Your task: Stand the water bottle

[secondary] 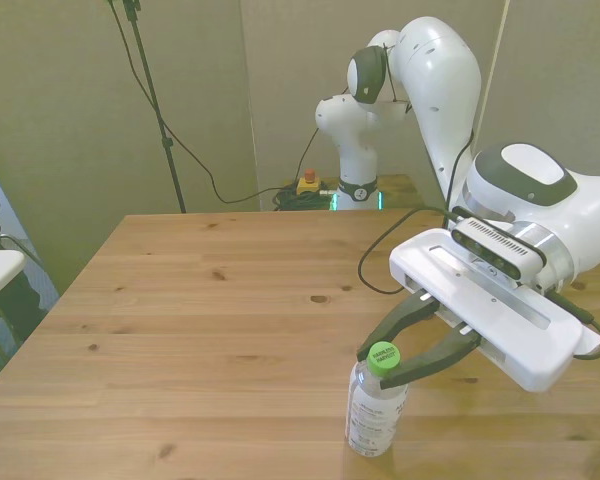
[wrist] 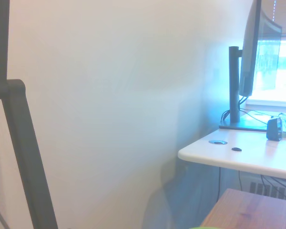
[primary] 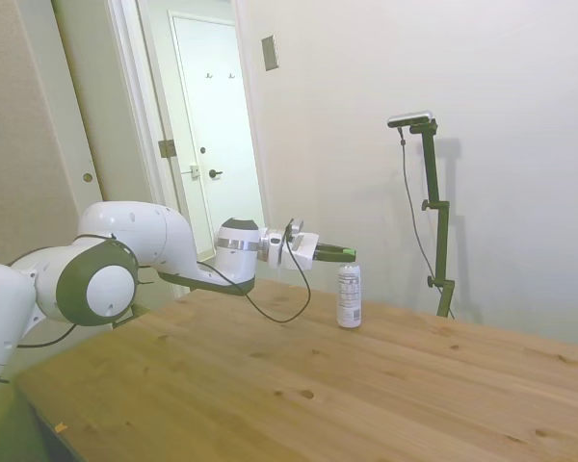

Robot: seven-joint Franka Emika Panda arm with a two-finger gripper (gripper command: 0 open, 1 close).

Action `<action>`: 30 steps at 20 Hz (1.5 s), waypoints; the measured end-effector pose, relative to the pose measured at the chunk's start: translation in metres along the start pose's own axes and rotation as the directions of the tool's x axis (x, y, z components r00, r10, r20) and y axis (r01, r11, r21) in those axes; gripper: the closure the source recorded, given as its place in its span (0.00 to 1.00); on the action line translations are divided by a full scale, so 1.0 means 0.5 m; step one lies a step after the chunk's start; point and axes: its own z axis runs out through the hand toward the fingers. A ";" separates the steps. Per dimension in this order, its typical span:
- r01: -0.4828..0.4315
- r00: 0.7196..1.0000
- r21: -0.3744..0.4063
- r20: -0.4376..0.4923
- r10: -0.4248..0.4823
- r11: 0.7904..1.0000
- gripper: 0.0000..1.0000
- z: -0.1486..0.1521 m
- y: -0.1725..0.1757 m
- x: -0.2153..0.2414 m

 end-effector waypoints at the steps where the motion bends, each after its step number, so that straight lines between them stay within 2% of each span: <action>1: 0.000 1.000 0.000 0.000 0.000 1.000 0.00 0.000 0.000 0.000; 21: -0.001 1.000 -0.011 0.008 0.001 1.000 0.00 0.002 0.005 0.000; 27: -0.024 0.999 -0.026 0.047 0.025 0.999 0.00 -0.027 -0.016 0.068; 30: -0.030 0.994 -0.051 0.102 0.035 0.998 0.00 -0.048 -0.007 0.116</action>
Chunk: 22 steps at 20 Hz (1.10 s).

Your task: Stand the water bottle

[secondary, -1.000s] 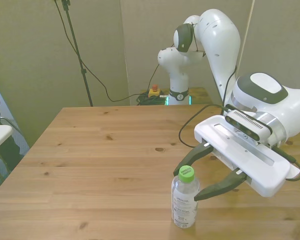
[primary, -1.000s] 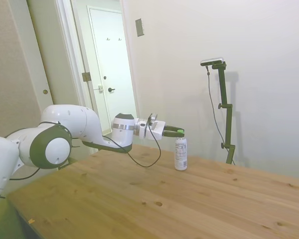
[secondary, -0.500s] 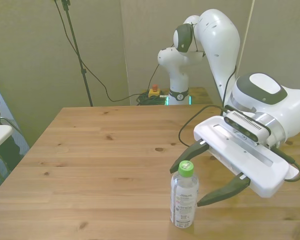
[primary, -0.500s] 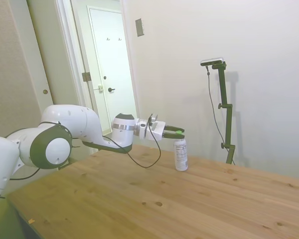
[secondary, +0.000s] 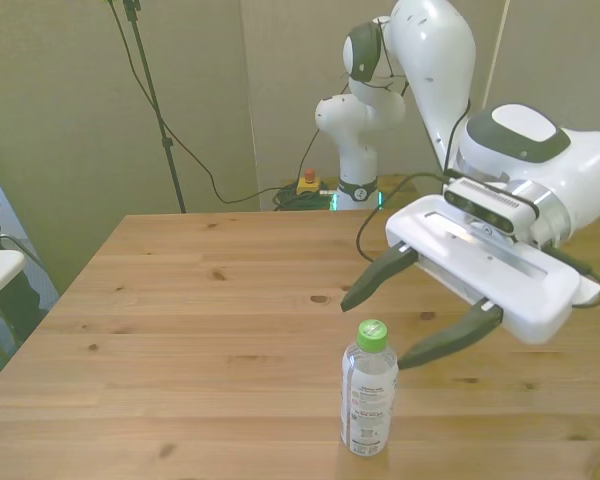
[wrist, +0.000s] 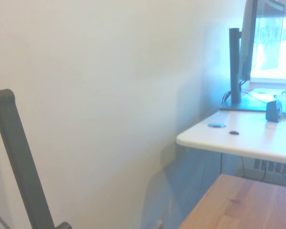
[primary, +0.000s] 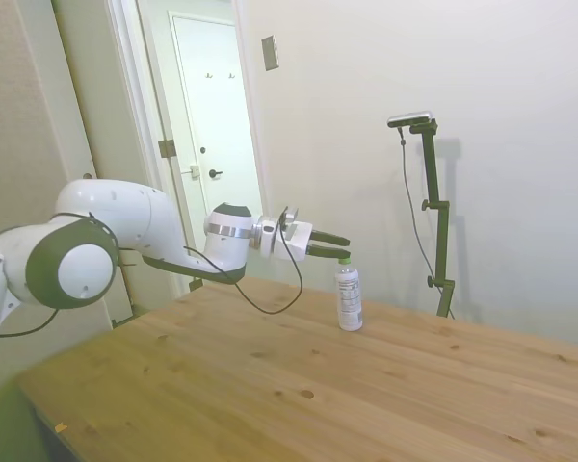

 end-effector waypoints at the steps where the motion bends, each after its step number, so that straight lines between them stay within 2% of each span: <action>1: -0.001 1.000 -0.015 0.031 0.002 1.000 0.00 -0.009 0.008 0.013; 3: 0.008 0.996 -0.042 0.087 -0.004 0.999 0.00 -0.035 0.024 0.040; 6: 0.079 0.979 -0.064 0.192 -0.066 0.995 0.00 -0.100 0.051 0.071; 9: 0.165 0.943 -0.082 0.307 -0.133 0.983 0.00 -0.177 0.088 0.104; 11: 0.227 0.908 -0.084 0.377 -0.180 0.970 0.00 -0.217 0.119 0.132; 13: 0.291 0.865 -0.076 0.446 -0.229 0.954 0.00 -0.246 0.149 0.162; 16: 0.383 0.785 -0.054 0.544 -0.294 0.922 0.00 -0.270 0.183 0.204; 19: 0.467 0.693 -0.025 0.631 -0.349 0.884 0.00 -0.287 0.215 0.235; 22: 0.540 0.589 0.026 0.703 -0.399 0.841 0.00 -0.297 0.240 0.262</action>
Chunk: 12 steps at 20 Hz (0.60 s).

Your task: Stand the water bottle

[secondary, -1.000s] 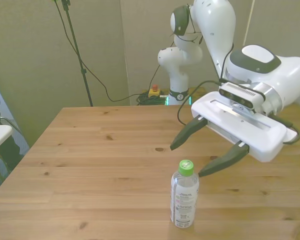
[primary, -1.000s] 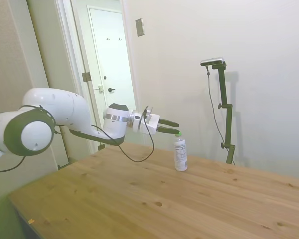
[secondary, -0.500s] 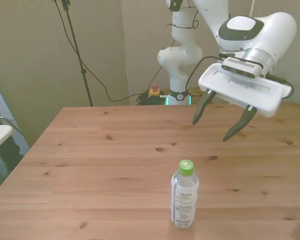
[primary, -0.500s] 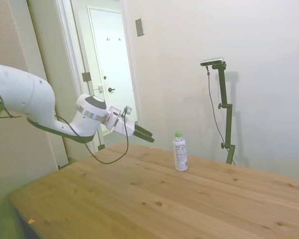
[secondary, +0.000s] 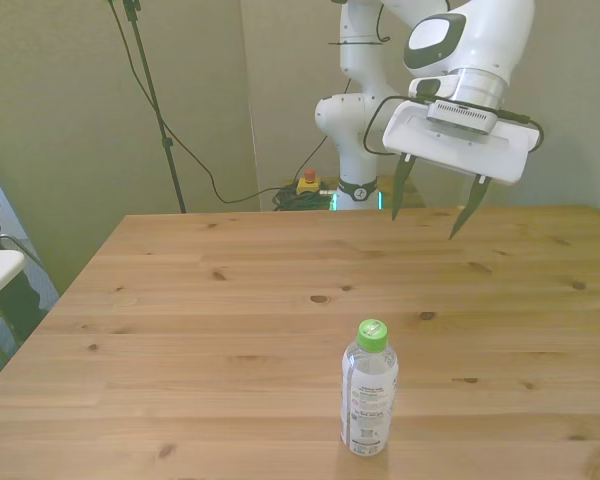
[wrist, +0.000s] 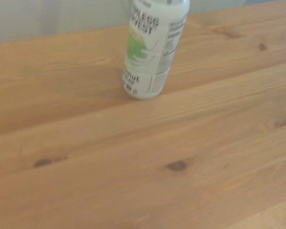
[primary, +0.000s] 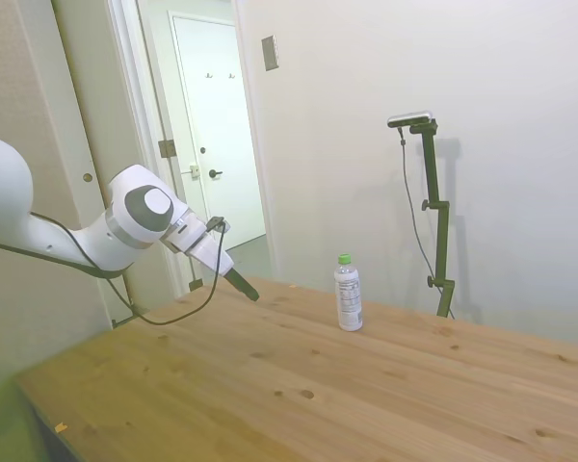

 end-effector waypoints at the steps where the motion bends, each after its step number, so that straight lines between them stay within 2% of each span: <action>1: 0.035 0.999 -0.004 0.030 -0.035 0.999 0.00 -0.003 0.011 0.002; 4: 0.141 0.983 -0.002 0.117 -0.140 0.990 0.00 -0.022 0.041 0.016; 7: 0.249 0.947 0.012 0.206 -0.246 0.968 0.00 -0.038 0.065 0.034; 10: 0.345 0.889 0.041 0.304 -0.341 0.938 0.00 -0.047 0.080 0.032; 12: 0.406 0.836 0.068 0.377 -0.400 0.912 0.00 -0.051 0.085 0.011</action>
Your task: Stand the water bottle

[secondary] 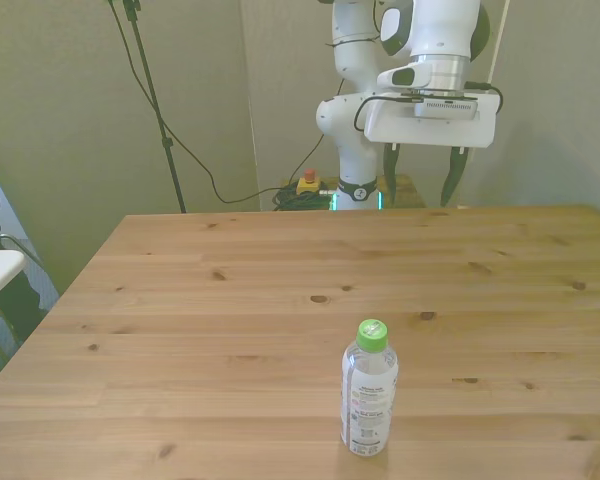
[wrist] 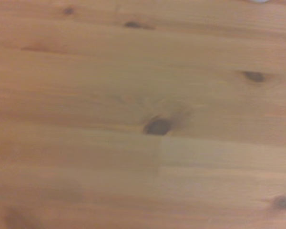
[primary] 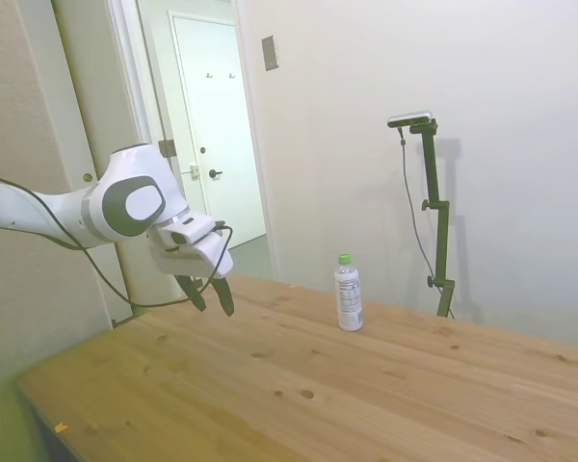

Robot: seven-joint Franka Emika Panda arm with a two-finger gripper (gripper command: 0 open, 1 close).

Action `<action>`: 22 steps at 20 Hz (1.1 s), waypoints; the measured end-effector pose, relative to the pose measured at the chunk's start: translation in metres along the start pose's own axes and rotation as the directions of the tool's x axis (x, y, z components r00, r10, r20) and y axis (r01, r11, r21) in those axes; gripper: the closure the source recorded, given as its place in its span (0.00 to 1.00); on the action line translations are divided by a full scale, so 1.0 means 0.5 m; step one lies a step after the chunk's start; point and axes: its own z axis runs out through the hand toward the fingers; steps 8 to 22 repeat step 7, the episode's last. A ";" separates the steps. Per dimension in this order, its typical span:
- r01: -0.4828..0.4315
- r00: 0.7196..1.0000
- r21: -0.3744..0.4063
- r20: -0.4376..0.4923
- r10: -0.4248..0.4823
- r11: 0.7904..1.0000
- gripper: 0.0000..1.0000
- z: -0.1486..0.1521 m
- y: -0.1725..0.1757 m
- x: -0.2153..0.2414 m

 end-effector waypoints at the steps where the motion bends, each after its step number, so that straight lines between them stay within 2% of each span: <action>1: 0.038 0.999 -0.006 0.039 -0.037 0.999 0.00 0.004 -0.005 -0.015; 6: 0.200 0.962 -0.050 0.201 -0.186 0.979 0.00 0.026 0.009 -0.054; 22: 0.206 0.959 -0.058 0.209 -0.190 0.977 0.00 0.027 0.013 -0.053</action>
